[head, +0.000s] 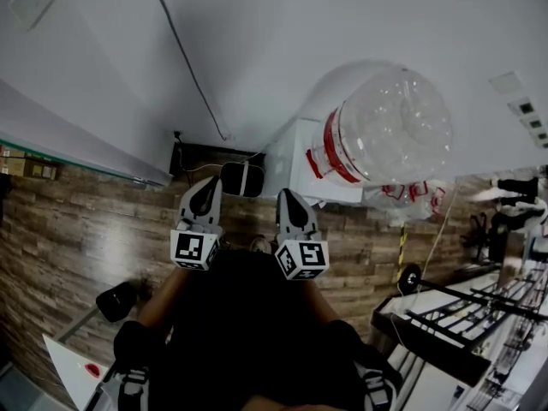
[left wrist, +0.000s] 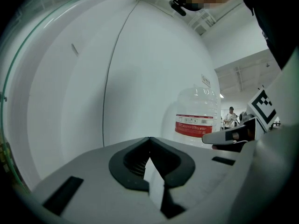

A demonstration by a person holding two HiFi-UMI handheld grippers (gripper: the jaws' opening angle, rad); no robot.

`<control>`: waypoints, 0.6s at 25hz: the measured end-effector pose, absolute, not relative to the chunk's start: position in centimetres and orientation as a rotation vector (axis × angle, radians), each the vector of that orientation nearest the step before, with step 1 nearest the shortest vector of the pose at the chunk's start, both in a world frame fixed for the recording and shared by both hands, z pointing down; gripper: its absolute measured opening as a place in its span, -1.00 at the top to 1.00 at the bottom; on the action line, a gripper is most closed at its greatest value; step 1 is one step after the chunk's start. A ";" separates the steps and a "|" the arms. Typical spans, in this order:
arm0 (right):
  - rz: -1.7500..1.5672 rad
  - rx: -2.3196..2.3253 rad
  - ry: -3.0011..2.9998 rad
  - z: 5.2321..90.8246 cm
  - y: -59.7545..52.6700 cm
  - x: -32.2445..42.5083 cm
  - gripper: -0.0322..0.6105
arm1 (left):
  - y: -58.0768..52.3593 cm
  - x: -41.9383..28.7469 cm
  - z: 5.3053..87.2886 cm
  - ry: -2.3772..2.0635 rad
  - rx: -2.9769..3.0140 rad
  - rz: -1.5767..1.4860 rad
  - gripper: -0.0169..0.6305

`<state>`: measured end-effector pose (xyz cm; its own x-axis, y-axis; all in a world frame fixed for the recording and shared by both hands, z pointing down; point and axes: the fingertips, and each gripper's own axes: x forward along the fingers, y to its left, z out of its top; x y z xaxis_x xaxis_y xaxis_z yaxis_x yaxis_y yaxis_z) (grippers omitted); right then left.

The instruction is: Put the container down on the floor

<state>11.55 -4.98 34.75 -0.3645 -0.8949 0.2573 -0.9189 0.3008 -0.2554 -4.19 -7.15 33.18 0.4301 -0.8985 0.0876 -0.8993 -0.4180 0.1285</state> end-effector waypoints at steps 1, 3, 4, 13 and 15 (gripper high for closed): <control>0.555 1.731 -2.479 34.8 -4.9 11.6 0.80 | -7.2 -4.0 33.1 -1.595 2.524 0.007 0.86; 0.564 1.734 -2.476 34.8 -4.9 11.6 0.80 | -7.1 -3.8 33.4 -1.584 2.531 0.012 0.86; 0.569 1.737 -2.474 34.7 -4.9 11.7 0.80 | -7.0 -3.6 33.4 -1.579 2.533 0.016 0.86; 0.521 1.723 -2.468 34.8 -5.0 11.4 0.80 | -6.6 -3.2 33.7 -1.551 2.549 0.022 0.86; 0.522 1.711 -2.458 35.0 -5.0 11.4 0.80 | -6.6 -3.2 33.7 -1.551 2.546 0.020 0.86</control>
<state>11.35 -4.99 35.00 -0.3632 -0.8903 0.2745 -0.9251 0.3095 -0.2201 -3.18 -6.64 33.66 0.4619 -0.8819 0.0944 -0.8840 -0.4491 0.1296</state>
